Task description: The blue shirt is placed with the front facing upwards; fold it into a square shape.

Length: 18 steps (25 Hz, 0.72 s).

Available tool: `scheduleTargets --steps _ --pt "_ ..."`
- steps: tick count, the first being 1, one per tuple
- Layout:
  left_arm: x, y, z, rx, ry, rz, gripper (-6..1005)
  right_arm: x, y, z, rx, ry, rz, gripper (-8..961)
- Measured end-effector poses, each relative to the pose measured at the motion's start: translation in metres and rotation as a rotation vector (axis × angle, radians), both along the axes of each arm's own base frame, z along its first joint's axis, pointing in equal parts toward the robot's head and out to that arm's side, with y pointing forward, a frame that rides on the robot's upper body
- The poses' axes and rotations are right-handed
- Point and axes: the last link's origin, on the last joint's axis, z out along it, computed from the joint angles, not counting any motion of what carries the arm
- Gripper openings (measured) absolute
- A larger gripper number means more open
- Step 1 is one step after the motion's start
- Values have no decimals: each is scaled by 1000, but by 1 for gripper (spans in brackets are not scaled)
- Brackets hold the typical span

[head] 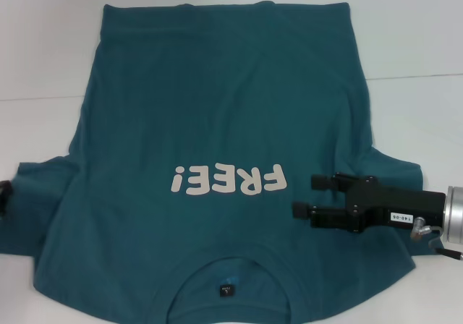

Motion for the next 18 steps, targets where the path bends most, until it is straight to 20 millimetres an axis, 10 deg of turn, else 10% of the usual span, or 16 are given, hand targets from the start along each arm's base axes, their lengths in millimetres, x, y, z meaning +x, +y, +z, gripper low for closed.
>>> scheduleTargets --steps 18 --pt "5 18 34 19 113 -8 5 -3 3 -6 1 25 -19 916"
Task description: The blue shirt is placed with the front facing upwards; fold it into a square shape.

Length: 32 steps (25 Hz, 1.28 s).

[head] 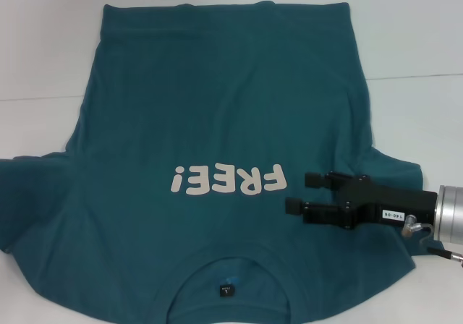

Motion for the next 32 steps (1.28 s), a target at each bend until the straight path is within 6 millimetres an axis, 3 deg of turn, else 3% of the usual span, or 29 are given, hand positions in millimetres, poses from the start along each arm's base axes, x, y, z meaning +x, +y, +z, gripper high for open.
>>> scheduleTargets --steps 13,32 --pt "20 17 15 15 19 -64 6 -6 5 1 8 13 8 916" --pt "70 10 -22 -137 -207 -222 11 -4 3 -2 4 9 3 916"
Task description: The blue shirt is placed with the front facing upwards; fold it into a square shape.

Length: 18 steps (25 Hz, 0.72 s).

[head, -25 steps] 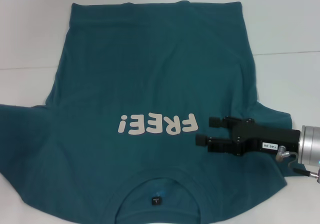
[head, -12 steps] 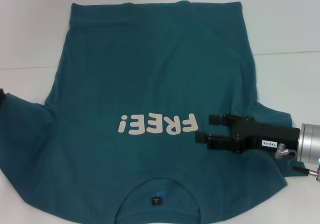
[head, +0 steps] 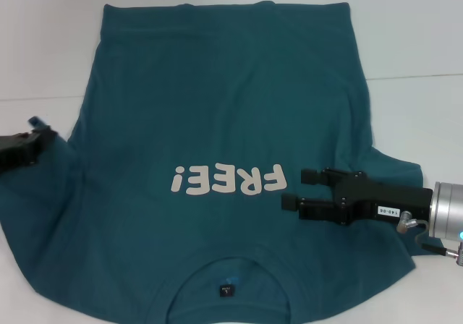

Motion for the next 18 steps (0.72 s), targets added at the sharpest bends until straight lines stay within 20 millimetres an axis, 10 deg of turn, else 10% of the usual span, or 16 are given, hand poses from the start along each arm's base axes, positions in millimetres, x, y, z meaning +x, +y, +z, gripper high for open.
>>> scheduleTargets --steps 18 --pt "32 3 -62 -159 -144 -80 93 2 -2 -1 -1 1 -5 916"
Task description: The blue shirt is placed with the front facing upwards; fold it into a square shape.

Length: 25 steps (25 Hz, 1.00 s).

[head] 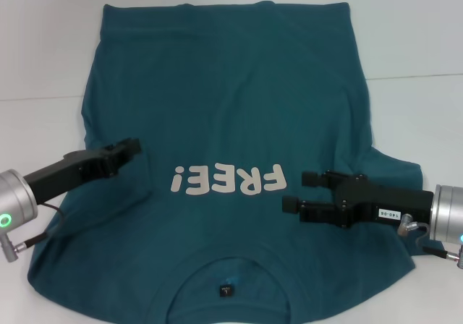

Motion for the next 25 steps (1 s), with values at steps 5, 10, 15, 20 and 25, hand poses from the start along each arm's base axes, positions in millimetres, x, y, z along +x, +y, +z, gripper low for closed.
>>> scheduleTargets --steps 5,10,15,20,25 --pt "1 -5 -1 -9 -27 -17 211 -1 0 0 -2 2 1 916" --pt "-10 -10 5 23 0 -6 404 -1 1 0 -1 3 3 916" --pt "-25 -13 10 81 65 6 506 -2 1 0 -1 3 2 916" --pt "-38 -14 10 103 132 41 609 -3 2 0 -3 4 2 916" --pt "-49 -18 7 93 201 61 804 -2 2 0 -4 4 1 917"
